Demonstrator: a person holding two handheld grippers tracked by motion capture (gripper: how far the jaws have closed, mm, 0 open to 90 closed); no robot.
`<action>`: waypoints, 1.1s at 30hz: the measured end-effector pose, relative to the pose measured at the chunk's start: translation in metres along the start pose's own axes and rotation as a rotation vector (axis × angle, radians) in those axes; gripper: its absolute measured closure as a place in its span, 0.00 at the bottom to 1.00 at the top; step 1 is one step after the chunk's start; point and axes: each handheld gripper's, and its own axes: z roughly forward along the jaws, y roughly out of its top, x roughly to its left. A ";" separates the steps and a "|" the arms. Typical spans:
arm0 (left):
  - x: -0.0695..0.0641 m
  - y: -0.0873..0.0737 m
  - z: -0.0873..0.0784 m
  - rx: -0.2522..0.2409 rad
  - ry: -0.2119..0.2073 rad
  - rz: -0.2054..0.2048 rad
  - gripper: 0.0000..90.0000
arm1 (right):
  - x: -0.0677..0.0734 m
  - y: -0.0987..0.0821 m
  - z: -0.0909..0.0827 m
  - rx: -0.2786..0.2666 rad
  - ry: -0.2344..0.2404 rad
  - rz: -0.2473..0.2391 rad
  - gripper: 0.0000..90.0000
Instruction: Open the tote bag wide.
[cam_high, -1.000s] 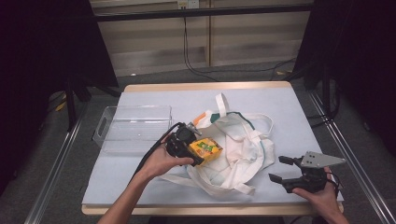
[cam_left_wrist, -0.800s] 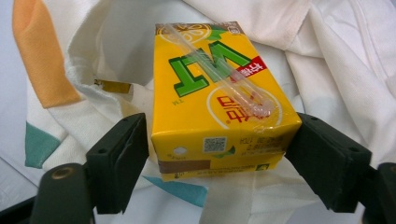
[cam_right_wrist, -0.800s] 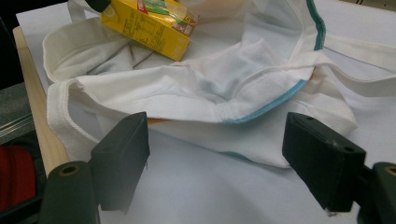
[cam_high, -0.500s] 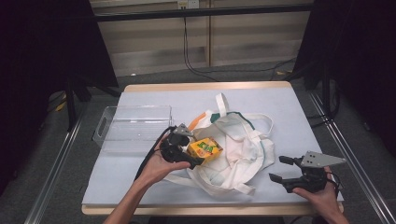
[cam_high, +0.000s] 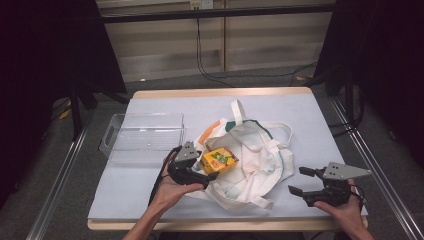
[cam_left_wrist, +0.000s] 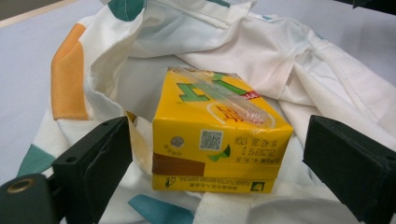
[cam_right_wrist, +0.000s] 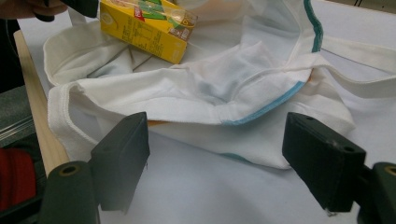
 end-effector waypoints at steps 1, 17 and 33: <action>-0.001 -0.002 0.001 -0.012 -0.001 -0.006 0.12 | 0.000 0.000 0.000 -0.001 -0.003 0.001 0.25; -0.002 -0.011 0.010 -0.047 0.052 0.028 0.16 | 0.000 0.000 0.001 0.002 0.009 -0.001 0.24; -0.001 -0.006 0.011 -0.059 0.053 -0.025 0.31 | 0.000 0.000 0.001 0.001 0.008 -0.001 0.23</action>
